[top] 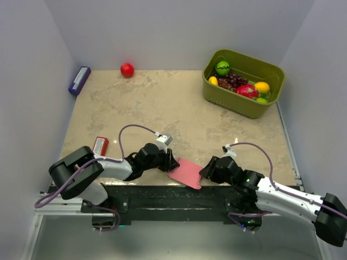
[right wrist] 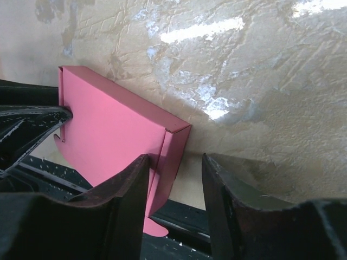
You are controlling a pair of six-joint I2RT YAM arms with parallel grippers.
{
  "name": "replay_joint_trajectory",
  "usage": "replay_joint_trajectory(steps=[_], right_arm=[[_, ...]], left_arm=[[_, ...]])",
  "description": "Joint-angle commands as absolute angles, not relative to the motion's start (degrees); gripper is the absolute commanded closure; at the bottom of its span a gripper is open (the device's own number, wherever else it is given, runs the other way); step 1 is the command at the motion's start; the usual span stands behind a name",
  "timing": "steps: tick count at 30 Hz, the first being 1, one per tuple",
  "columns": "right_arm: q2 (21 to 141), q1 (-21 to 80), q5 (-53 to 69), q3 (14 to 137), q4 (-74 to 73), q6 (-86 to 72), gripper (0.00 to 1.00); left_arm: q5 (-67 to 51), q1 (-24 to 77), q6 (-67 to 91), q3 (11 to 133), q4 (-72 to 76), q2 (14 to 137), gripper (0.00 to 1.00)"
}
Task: Fold the paper box
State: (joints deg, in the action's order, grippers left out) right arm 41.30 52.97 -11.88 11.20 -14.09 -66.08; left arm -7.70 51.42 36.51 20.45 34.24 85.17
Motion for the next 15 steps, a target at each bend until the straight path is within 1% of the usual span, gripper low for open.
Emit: replay_joint_trajectory(steps=[1,7,15], right_arm=[[40.7,53.3,-13.0,13.5,-22.1,-63.4,0.53],[40.5,53.6,-8.7,14.3,-20.6,-63.2,0.52],[45.5,54.5,-5.1,11.8,-10.4,-65.2,0.53]], left_arm=[[-6.2,51.5,36.2,18.9,30.4,86.0,0.69],[-4.6,52.0,37.0,19.4,29.5,85.2,0.69],[-3.5,53.6,38.1,19.5,29.8,84.6,0.68]])
